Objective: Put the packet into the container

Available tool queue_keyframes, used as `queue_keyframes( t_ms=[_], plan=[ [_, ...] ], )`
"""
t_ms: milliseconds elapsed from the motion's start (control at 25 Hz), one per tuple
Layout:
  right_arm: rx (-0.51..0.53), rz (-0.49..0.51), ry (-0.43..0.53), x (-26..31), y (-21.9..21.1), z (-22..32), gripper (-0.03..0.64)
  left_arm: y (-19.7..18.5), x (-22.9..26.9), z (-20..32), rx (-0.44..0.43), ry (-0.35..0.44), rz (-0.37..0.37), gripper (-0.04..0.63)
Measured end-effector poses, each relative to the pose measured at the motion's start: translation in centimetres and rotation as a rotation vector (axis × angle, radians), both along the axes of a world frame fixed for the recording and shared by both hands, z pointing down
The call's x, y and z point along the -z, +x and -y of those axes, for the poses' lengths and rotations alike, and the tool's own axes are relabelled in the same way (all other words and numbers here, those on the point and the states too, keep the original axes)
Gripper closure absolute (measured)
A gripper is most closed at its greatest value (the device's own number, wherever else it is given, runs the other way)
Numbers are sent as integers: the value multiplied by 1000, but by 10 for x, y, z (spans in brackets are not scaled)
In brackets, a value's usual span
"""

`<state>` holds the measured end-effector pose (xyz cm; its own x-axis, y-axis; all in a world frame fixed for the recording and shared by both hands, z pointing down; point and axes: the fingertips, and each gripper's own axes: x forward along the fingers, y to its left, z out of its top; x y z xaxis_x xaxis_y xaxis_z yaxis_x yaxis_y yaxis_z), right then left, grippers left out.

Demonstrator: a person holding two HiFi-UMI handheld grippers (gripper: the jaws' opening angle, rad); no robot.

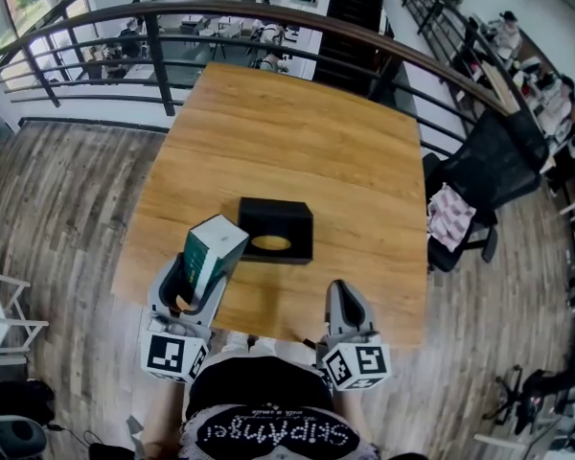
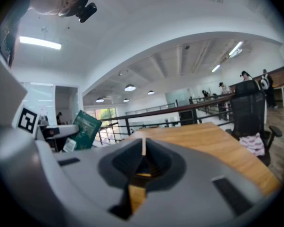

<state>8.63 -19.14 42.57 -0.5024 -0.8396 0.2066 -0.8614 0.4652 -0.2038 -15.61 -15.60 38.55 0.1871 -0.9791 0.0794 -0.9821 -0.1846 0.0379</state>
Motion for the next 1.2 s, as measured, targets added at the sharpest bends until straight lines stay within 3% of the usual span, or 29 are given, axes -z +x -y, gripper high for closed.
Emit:
queue_keyframes(
  t_ms=[680, 960, 1200],
  plan=[
    [-48, 11, -14, -3, 7, -8, 575, 0, 17, 26, -182, 1, 120, 252],
    [-75, 21, -25, -5, 12, -10, 575, 12, 2, 48, -243, -67, 122, 252],
    [-99, 23, -36, -11, 16, -5, 575, 25, -12, 74, -349, -64, 209, 253]
  ],
)
